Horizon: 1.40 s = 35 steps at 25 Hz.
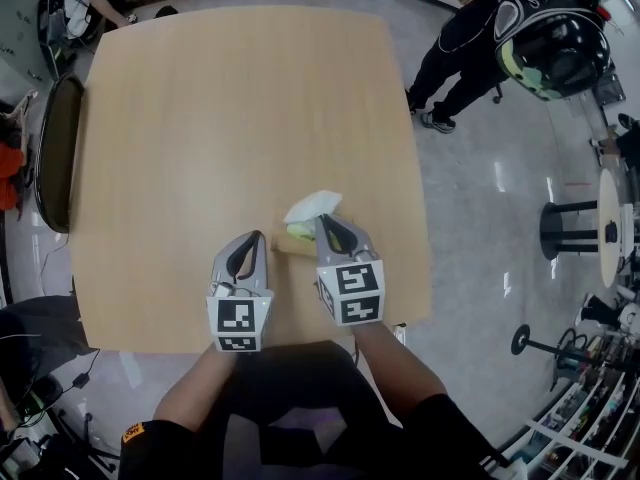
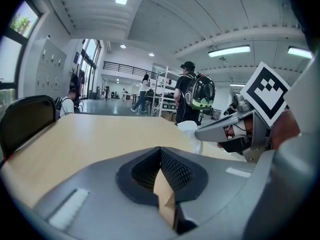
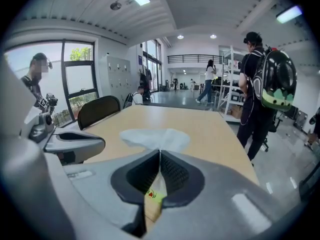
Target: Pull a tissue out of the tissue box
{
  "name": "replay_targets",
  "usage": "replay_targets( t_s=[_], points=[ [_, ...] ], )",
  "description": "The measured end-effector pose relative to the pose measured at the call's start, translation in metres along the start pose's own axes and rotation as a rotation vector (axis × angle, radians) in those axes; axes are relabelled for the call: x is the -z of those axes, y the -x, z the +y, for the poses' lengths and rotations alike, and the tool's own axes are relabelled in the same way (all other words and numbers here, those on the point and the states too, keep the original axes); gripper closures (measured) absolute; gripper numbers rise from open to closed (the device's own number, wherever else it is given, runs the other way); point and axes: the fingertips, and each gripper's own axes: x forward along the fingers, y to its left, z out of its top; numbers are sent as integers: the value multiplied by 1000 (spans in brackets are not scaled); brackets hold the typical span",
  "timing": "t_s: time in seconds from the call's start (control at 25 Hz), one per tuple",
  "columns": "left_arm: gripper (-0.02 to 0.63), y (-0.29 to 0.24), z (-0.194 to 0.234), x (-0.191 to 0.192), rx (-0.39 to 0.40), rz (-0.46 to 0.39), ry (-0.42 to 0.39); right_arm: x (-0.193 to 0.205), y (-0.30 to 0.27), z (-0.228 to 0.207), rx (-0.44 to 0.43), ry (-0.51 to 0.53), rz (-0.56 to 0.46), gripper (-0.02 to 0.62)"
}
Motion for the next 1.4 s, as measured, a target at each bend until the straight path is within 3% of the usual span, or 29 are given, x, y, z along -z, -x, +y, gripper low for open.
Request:
replay_targets(
  t_s=[0.2, 0.4, 0.8, 1.0, 1.4],
  points=[
    [588, 15, -7, -6, -20, -26, -6, -15, 21, 5, -11, 4, -67, 594],
    [588, 38, -23, -4, -42, -45, -13, -4, 47, 14, -36, 10, -94, 594],
    [588, 98, -62, 21, -80, -28, -26, 39, 116, 45, -114, -3, -161, 594],
    [588, 140, -100, 39, -120, -28, -36, 80, 166, 49, -152, -4, -189, 594],
    [588, 200, -144, 85, -178, 42, -29, 129, 218, 62, -230, -83, -196, 594]
  ],
)
